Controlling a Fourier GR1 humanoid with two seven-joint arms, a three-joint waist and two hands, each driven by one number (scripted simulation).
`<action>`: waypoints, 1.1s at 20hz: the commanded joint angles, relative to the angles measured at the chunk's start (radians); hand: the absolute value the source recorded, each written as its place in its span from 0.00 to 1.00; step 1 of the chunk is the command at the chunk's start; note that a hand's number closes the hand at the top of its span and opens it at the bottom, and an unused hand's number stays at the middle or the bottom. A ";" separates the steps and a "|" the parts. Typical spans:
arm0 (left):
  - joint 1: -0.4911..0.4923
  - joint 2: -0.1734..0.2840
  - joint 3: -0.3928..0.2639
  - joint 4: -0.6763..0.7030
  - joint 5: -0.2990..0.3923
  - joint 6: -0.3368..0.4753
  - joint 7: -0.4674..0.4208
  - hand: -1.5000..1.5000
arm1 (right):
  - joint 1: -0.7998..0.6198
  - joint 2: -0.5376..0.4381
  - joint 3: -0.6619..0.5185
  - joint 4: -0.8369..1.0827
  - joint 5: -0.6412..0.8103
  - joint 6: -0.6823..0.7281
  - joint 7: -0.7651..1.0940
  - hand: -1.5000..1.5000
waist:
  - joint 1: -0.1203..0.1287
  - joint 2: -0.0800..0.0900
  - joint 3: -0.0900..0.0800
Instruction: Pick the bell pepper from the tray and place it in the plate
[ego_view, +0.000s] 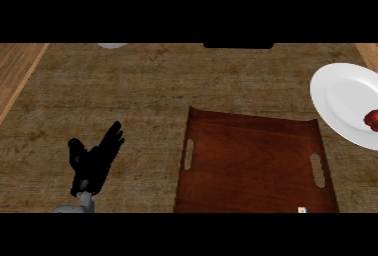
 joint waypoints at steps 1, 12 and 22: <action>-0.007 0.014 0.030 0.019 0.021 -0.016 0.001 0.50 | 0.051 -0.027 -0.086 0.025 -0.138 0.171 -0.137 0.00 | -0.014 -0.007 -0.003; 0.090 0.004 -0.003 -0.108 -0.016 0.007 0.056 0.50 | 0.287 0.103 0.038 -0.171 -0.228 0.433 -0.168 0.00 | -0.033 -0.022 -0.009; 0.012 -0.034 0.022 0.029 -0.044 0.008 -0.011 0.50 | 0.528 0.322 0.232 -0.567 -0.165 0.278 -0.010 0.00 | -0.034 -0.019 -0.009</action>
